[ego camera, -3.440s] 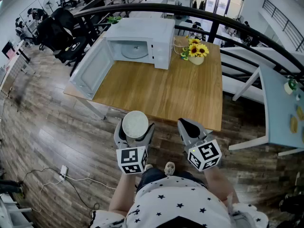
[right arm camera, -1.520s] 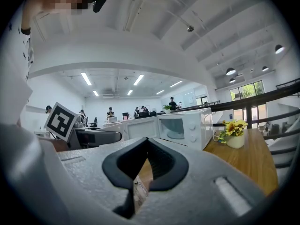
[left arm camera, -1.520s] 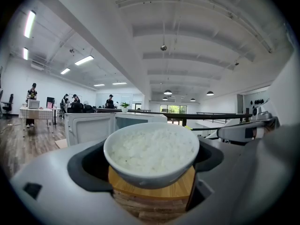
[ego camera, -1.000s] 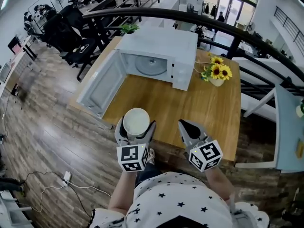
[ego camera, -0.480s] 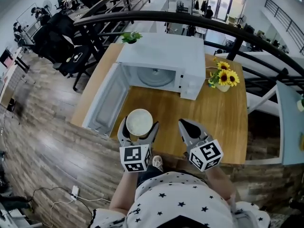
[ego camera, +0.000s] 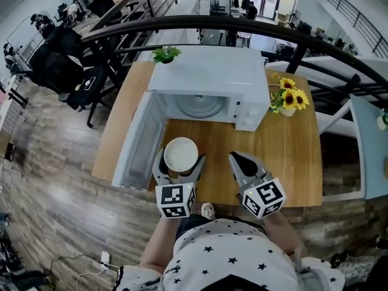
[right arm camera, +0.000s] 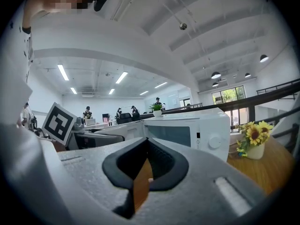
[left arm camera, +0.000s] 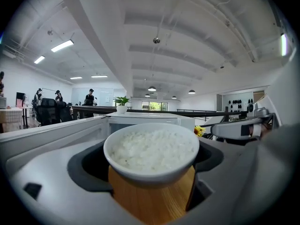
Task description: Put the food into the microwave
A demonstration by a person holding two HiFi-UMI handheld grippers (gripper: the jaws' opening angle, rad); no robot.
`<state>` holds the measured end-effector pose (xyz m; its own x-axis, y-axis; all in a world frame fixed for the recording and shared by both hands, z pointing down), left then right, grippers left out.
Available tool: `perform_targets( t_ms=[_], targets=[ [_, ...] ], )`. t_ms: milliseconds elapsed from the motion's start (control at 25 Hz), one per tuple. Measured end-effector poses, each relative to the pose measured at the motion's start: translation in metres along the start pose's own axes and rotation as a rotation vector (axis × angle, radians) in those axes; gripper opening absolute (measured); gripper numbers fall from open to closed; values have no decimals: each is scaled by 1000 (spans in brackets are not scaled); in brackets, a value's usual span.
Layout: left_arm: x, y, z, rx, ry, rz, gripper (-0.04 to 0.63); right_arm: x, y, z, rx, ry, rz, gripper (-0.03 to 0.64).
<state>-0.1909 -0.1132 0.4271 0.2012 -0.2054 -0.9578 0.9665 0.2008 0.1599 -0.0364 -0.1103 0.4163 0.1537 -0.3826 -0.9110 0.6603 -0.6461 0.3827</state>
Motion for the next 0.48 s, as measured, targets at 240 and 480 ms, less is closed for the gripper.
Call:
perform_targets(
  t_ms=[240, 480],
  targets=[
    [-5, -14, 23, -43, -2, 1, 499, -1, 3, 17, -47, 2, 4, 5],
    [-12, -16, 51, -84, -7, 20, 499, -4, 14, 28, -85, 6, 16, 5]
  ],
)
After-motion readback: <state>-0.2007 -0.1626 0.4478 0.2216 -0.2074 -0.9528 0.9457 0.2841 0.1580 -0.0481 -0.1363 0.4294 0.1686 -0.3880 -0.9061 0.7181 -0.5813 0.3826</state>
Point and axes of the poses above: the fingertips, and each gripper's own axes: z forward along the fingers, y to its right, x out of its top, the point moved 2 cm from there along -z, backward along the fingers, and after that the axes turned 13 degrees about z, right-handed, at the moved point
